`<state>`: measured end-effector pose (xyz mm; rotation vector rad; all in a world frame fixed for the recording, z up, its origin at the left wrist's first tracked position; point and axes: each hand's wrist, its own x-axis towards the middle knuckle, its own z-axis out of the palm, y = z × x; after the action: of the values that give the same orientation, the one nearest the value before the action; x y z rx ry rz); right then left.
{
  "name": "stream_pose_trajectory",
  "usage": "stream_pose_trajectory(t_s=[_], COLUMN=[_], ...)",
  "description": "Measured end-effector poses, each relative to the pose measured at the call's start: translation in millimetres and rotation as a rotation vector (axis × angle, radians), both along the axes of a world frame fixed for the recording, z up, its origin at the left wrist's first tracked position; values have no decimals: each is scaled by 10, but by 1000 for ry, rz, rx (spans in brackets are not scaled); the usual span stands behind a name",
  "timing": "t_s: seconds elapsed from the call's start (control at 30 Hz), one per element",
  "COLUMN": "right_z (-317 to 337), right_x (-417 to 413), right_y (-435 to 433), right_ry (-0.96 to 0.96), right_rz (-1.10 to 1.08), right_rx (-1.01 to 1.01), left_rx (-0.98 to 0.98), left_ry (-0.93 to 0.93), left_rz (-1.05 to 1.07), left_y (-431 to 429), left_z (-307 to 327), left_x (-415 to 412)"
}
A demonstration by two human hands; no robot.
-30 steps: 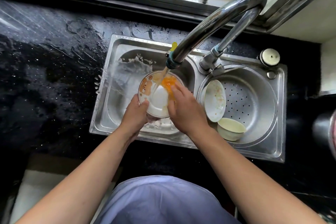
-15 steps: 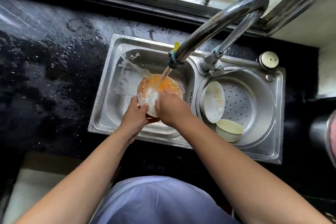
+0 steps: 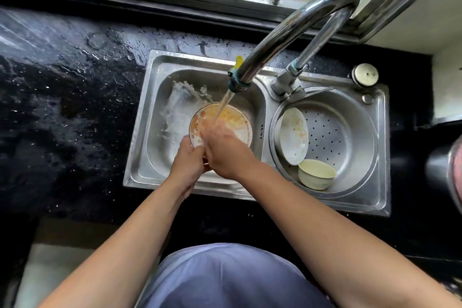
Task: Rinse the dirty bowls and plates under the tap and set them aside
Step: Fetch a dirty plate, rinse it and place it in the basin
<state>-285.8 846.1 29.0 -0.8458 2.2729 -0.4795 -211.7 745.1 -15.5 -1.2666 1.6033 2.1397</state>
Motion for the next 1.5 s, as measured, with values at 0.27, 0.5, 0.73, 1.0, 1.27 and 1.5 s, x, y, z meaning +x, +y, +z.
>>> stream_pose_trajectory(t_s=[0.27, 0.5, 0.73, 1.0, 1.27, 1.5], right_z=[-11, -8, -34, -117, -169, -113], right_x=[19, 133, 245, 108, 106, 47], right_y=[131, 421, 311, 249, 218, 361], right_ry=[104, 94, 39, 149, 112, 42], right_rz=[-95, -10, 103, 113, 75, -41], right_rx=[106, 114, -18, 8, 47, 92], left_rx=[0, 25, 3, 39, -3, -2], left_ry=[18, 27, 9, 1, -29, 10], left_rz=[-13, -21, -34, 49, 7, -32], left_y=[4, -4, 50, 21, -18, 23], left_z=[9, -2, 19, 12, 26, 47], left_x=[24, 67, 119, 124, 121, 141])
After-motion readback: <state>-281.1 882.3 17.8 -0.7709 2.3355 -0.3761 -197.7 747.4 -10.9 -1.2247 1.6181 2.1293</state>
